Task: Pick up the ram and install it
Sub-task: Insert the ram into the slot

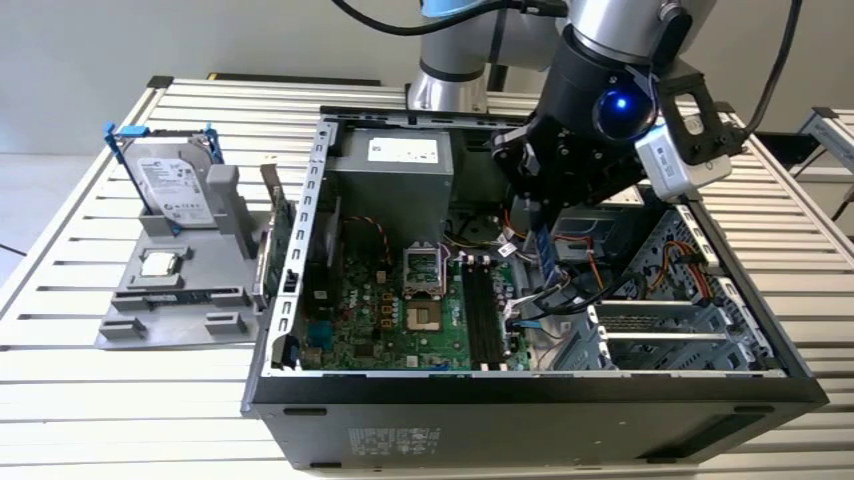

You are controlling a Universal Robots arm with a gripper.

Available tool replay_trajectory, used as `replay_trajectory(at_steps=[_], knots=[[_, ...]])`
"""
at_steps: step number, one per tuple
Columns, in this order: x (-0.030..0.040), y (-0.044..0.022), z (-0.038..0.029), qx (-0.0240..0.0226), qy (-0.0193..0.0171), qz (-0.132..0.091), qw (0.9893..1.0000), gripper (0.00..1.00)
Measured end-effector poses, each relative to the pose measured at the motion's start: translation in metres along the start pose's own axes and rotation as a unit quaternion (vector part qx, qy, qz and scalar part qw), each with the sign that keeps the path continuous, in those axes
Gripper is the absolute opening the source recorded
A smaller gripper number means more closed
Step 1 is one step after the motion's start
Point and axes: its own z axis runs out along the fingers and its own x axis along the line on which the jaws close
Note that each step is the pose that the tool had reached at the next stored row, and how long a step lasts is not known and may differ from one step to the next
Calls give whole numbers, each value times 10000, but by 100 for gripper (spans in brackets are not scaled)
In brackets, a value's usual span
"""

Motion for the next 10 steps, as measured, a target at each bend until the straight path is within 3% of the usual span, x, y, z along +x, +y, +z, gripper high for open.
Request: replay_trajectory(at_steps=[10], knots=[[0, 3, 29, 7, 0, 0, 10000, 0]])
